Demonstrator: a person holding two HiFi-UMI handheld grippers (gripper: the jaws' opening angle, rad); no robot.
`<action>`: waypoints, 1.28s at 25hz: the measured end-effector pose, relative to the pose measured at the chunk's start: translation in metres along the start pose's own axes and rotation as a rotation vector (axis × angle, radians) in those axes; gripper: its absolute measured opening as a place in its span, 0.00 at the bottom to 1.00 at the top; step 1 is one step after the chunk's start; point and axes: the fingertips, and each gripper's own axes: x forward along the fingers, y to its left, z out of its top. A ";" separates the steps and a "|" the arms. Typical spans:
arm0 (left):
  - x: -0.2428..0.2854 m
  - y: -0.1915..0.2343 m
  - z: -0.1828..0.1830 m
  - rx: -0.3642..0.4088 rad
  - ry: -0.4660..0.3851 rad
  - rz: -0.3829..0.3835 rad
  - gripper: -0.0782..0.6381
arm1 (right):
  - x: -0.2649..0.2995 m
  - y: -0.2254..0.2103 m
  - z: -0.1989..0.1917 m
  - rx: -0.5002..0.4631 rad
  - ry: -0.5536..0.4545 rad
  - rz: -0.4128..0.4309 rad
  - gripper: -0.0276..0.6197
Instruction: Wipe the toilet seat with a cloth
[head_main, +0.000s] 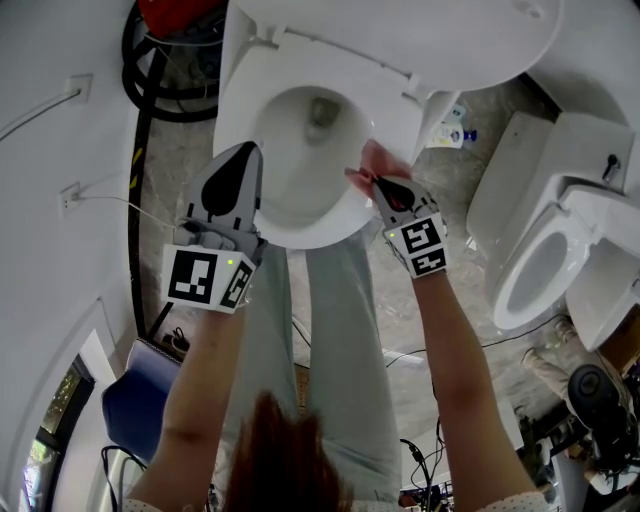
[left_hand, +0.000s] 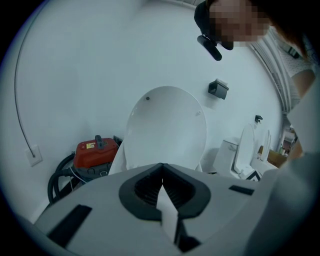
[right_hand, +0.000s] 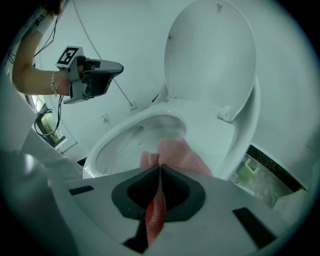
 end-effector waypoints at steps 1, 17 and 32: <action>0.000 0.000 0.000 0.002 0.000 0.000 0.12 | 0.000 0.001 -0.001 0.003 0.000 0.000 0.07; -0.015 0.000 -0.003 -0.004 -0.006 -0.054 0.12 | 0.000 0.008 -0.004 0.049 -0.021 -0.072 0.07; -0.063 0.033 -0.019 0.000 0.011 -0.084 0.12 | 0.001 0.031 -0.015 0.115 -0.026 -0.187 0.07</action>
